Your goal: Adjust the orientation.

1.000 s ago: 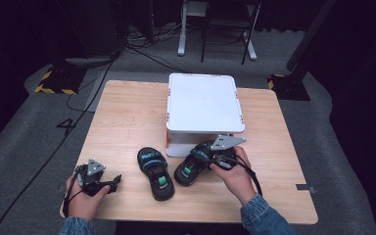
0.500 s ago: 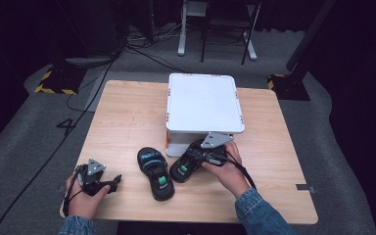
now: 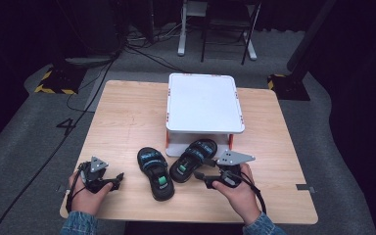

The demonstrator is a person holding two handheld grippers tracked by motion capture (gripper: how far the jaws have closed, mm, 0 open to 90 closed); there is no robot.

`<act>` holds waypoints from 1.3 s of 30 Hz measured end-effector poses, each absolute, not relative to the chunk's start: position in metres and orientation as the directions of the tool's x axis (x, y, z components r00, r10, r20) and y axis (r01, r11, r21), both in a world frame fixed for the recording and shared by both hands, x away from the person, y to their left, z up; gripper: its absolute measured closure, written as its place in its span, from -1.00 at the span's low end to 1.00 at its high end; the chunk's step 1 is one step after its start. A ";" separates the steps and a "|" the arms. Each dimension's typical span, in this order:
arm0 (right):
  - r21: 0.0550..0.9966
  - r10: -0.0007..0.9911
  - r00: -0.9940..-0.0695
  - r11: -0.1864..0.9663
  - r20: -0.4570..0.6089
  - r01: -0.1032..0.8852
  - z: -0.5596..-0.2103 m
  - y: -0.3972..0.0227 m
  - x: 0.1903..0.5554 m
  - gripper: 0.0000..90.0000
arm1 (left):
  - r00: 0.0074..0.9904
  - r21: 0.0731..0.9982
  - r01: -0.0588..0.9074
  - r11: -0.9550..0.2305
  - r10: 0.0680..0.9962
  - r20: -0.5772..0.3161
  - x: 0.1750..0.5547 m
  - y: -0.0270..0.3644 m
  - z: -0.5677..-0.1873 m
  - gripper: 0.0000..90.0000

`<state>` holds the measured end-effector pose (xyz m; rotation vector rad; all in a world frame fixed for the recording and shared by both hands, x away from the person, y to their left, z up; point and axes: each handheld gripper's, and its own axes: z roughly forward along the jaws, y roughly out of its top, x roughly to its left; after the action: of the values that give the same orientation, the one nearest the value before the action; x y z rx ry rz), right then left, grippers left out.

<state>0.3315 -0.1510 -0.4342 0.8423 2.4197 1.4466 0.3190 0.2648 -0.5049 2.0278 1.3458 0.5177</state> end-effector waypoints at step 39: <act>0.844 0.448 -0.894 0.476 0.011 0.249 -0.448 -0.085 0.341 0.31 | 0.398 0.697 0.664 -0.271 0.917 -0.022 0.321 0.263 -0.505 -0.60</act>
<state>0.3409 -0.0854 -0.4481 0.6020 2.5111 1.3828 0.3214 0.2629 -0.5048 2.0296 1.3453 0.5195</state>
